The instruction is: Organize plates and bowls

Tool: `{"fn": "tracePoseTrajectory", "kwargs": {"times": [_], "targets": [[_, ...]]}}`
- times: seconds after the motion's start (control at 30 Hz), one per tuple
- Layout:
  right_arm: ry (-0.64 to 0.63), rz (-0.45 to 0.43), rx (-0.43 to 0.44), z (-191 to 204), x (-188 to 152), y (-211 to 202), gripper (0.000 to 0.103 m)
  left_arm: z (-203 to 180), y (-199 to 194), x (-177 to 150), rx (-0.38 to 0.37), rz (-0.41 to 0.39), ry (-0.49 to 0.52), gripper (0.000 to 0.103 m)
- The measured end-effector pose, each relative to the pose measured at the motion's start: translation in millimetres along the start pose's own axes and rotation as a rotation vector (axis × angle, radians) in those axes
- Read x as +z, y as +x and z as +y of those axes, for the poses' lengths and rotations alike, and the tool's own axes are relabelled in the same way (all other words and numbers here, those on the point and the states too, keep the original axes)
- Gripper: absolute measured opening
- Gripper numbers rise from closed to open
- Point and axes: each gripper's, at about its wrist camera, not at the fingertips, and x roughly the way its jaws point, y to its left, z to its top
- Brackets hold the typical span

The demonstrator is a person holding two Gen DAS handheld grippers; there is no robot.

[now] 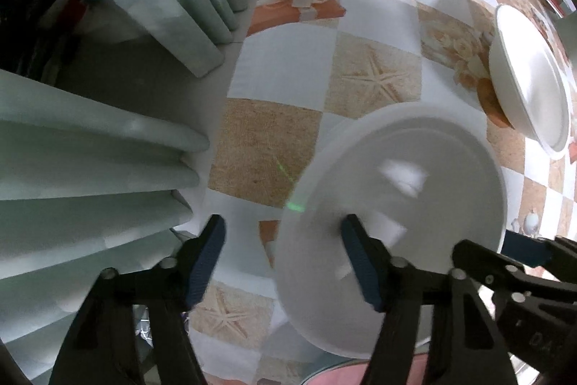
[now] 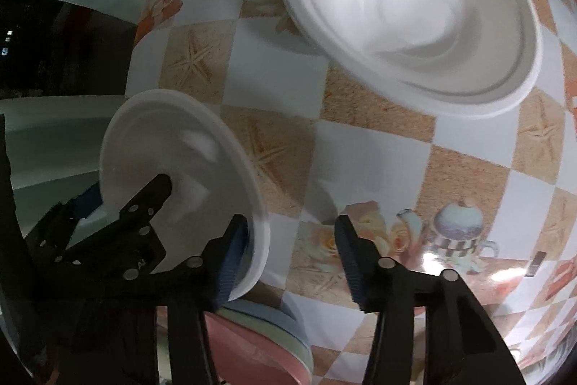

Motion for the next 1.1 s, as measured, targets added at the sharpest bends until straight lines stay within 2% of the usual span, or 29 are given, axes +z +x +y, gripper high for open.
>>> {"fn": "tracePoseTrajectory", "kwargs": {"times": [0.03,0.1,0.17,0.43,0.8,1.1], "targets": [[0.002,-0.002,0.032,-0.1,-0.3,0.7,0.035,-2.1,0.0,-0.9,-0.013,-0.001,0.000,0.053],[0.009,0.004,0.068,-0.5,-1.3,1.2,0.027,-7.8,-0.9,-1.6,-0.048,0.000,0.005,0.038],[0.000,0.011,0.070,0.5,-3.6,1.2,0.014,-16.7,-5.1,-1.8,-0.037,-0.014,0.027,0.038],[0.019,0.033,0.022,-29.9,-19.4,-7.5,0.015,-53.8,-10.9,-10.1,-0.075,0.007,0.078,0.030],[0.115,0.031,-0.025,-103.7,-39.8,-27.1,0.015,-139.0,-18.9,-29.3,-0.097,0.015,0.223,0.030],[0.175,0.023,-0.026,-136.4,-48.9,-34.7,0.015,-195.3,-28.4,-30.7,-0.094,0.010,0.286,0.030]]}}
